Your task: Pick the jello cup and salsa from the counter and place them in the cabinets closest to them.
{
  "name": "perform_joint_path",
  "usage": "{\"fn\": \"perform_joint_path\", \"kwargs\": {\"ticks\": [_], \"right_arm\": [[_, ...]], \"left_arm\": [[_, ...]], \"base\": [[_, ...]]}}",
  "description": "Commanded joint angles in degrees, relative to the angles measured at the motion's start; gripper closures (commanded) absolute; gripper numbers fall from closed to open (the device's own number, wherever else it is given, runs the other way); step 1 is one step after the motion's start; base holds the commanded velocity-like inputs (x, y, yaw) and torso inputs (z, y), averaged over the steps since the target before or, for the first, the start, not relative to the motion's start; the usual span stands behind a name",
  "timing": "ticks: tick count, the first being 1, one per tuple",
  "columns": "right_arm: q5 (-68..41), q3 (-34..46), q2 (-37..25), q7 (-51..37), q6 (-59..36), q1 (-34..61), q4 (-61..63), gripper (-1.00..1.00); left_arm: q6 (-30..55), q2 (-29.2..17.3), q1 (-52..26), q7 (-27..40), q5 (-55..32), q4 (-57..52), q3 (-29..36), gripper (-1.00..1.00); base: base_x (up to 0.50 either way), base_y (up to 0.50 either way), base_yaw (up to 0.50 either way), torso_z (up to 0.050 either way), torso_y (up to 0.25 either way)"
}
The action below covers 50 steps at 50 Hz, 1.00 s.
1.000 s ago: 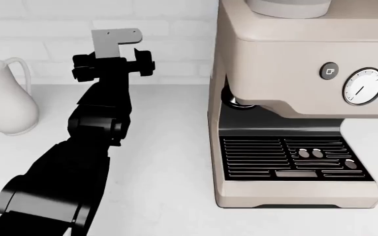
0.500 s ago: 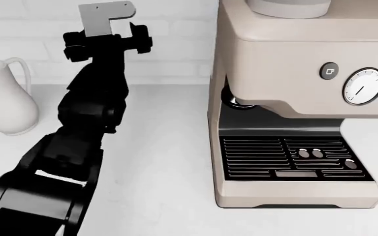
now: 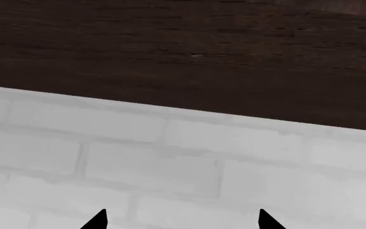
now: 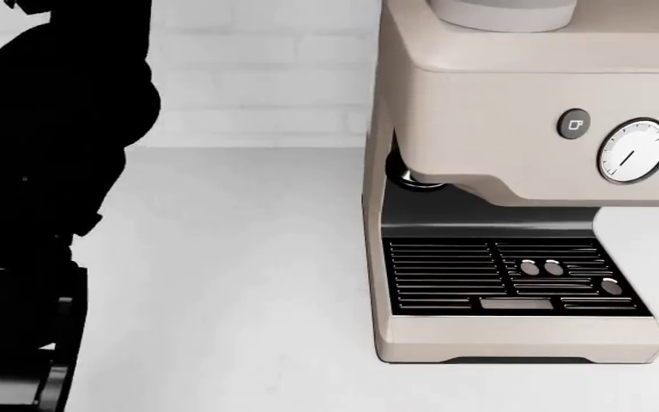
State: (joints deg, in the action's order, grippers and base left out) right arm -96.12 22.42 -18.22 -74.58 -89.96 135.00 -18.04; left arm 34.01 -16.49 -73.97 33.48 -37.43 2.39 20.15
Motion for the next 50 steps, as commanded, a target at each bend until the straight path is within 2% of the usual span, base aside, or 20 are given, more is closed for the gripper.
{"fn": "perform_joint_path", "kwargs": {"ticks": [1,11,19,25,32,37,50], "right_arm": [[-20.1,1.4,-2.6,-15.4,0.0,0.0,0.0,-1.00],[-21.9,0.0,-4.1,-15.4,0.1,0.0,1.4,-1.00],[-23.2,0.2,-5.5,-15.4,1.6,0.0,5.6,-1.00],[-28.4,4.4,-9.9,-15.4,7.2,0.0,12.0,-1.00],[-33.0,6.8,-14.6,-15.4,12.3,0.0,18.2,-1.00],[-36.5,8.6,-18.6,-15.4,16.0,0.0,23.0,-1.00],[-42.5,9.4,-26.3,-15.4,19.8,0.0,31.3,-1.00]], "left_arm": [[9.4,-5.0,1.2,6.3,-6.4,-17.9,-3.4,-1.00],[13.5,-7.9,3.7,11.1,-11.3,-29.2,-6.7,-1.00],[17.5,-9.9,4.1,16.3,-19.2,-37.6,-12.3,-1.00],[19.2,-11.7,5.2,18.7,-24.2,-42.0,-15.3,-1.00],[21.8,-14.6,3.4,25.4,-34.6,-47.4,-21.1,-1.00],[21.6,-16.5,5.1,27.5,-38.1,-50.2,-23.8,-1.00],[20.0,-23.2,6.4,34.2,-51.6,-55.5,-30.3,-1.00]], "base": [[0.00,0.00,0.00,0.000,0.000],[0.00,0.00,0.00,0.000,0.000],[0.00,0.00,0.00,0.000,0.000],[0.00,0.00,0.00,0.000,0.000],[0.00,0.00,0.00,0.000,0.000],[0.00,0.00,0.00,0.000,0.000],[0.00,0.00,0.00,0.000,0.000]]}}
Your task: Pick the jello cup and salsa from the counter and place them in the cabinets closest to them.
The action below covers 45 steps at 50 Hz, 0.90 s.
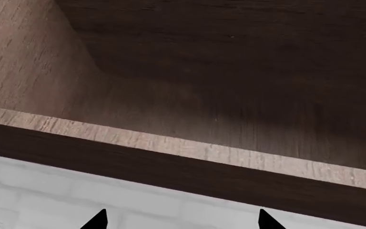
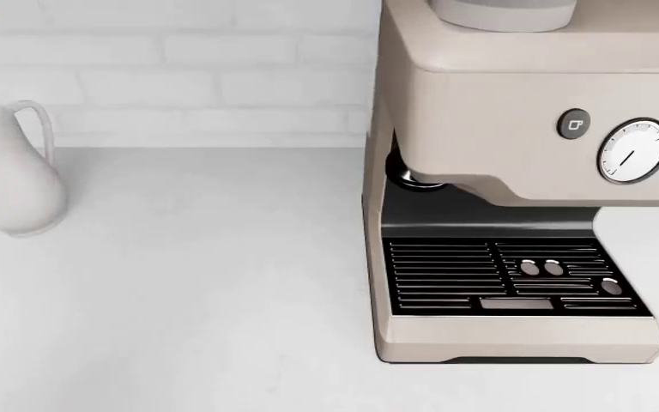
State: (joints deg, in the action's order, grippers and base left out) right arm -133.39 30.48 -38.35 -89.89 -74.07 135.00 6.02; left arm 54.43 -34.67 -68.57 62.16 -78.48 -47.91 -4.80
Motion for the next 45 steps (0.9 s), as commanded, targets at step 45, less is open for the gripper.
{"fn": "perform_joint_path", "kwargs": {"ticks": [45], "right_arm": [[-6.9,-10.7,-10.7,-0.1,-1.7,0.0,13.6,-1.00]], "left_arm": [[5.9,-5.5,-1.6,22.2,-43.0,-11.9,-28.7,-1.00]], "base": [[0.00,0.00,0.00,0.000,0.000]]}}
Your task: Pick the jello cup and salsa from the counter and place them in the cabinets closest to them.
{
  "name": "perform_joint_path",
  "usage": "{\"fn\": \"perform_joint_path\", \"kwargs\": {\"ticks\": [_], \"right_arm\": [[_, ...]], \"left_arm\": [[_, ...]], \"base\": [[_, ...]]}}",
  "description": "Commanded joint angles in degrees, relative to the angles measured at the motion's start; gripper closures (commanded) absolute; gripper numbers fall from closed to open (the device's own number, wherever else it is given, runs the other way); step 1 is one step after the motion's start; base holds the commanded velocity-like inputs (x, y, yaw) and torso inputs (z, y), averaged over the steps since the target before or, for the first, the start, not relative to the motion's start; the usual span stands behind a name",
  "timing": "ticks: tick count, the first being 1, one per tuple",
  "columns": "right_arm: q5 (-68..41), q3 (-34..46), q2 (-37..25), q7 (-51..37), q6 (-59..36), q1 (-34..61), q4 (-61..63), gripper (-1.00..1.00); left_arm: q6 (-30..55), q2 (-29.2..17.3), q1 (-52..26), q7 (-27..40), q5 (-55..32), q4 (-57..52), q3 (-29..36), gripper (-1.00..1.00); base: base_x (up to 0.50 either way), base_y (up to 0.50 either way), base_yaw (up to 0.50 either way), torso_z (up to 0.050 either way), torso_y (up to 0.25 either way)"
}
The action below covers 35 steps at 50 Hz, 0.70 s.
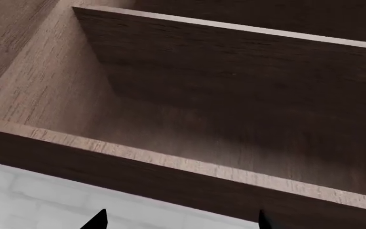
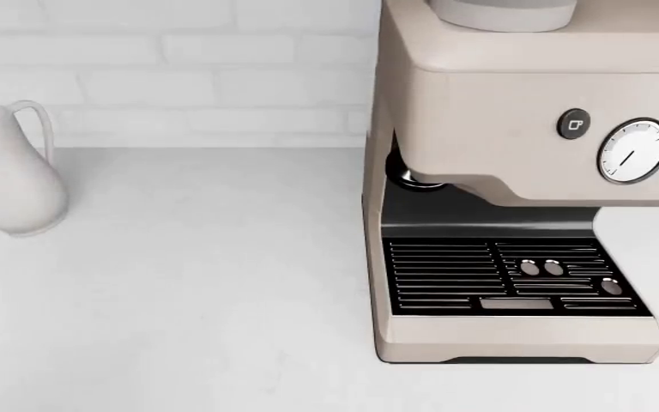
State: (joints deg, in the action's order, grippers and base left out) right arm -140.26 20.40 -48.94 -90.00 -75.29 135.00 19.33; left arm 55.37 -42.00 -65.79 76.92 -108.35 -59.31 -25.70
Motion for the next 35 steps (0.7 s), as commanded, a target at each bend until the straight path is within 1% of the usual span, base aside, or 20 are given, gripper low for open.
{"fn": "perform_joint_path", "kwargs": {"ticks": [1,2,3,4,13,20,21,22,25,29,35], "right_arm": [[0.0,-0.7,-0.2,0.0,-0.4,0.0,0.3,-1.00],[0.0,-0.7,-0.2,0.0,-0.4,0.0,0.3,-1.00],[-8.6,-2.9,-8.7,0.0,8.2,0.0,8.9,-1.00],[-14.8,-2.8,-12.2,0.0,9.3,0.0,13.9,-1.00],[-20.5,-1.0,-15.8,0.0,17.2,0.0,19.2,-1.00],[-27.3,-6.0,-21.1,0.0,20.1,0.0,23.3,-1.00],[-30.3,-8.8,-24.0,0.0,20.4,0.0,24.5,-1.00],[-32.5,-10.8,-25.9,0.0,20.5,0.0,25.1,-1.00],[-36.7,-14.2,-29.2,0.0,20.9,0.0,26.3,-1.00],[-39.4,-15.9,-30.8,0.0,21.8,0.0,27.3,-1.00],[-39.7,-16.2,-30.6,0.0,22.7,0.0,28.3,-1.00]], "left_arm": [[5.3,2.0,-4.8,8.0,-14.0,-0.5,-8.0,-1.00],[5.6,2.2,-5.1,8.5,-14.7,-0.5,-8.3,-1.00],[6.0,2.4,-5.3,8.8,-15.2,-0.4,-8.5,-1.00],[6.3,2.6,-5.3,9.0,-15.5,-0.4,-8.9,-1.00],[8.2,4.1,-5.0,9.6,-16.9,-0.2,-10.5,-1.00],[8.8,4.6,-5.0,10.7,-19.7,-0.5,-13.2,-1.00],[9.2,4.5,-5.6,12.6,-23.4,-0.6,-15.4,-1.00],[9.4,4.2,-5.5,13.0,-25.3,-0.7,-17.3,-1.00],[9.9,3.7,-4.9,13.0,-28.0,-0.7,-20.5,-1.00],[10.2,3.7,-4.7,13.0,-29.4,-0.7,-22.2,-1.00],[10.3,3.6,-4.6,13.0,-30.8,-0.7,-23.9,-1.00]], "base": [[0.00,0.00,0.00,0.000,0.000],[0.00,0.00,0.00,0.000,0.000],[0.00,0.00,0.00,0.000,0.000],[0.00,0.00,0.00,0.000,0.000],[0.00,0.00,0.00,0.000,0.000],[0.00,0.00,0.00,0.000,0.000],[0.00,0.00,0.00,0.000,0.000],[0.00,0.00,0.00,0.000,0.000],[0.00,0.00,0.00,0.000,0.000],[0.00,0.00,0.00,0.000,0.000],[0.00,0.00,0.00,0.000,0.000]]}}
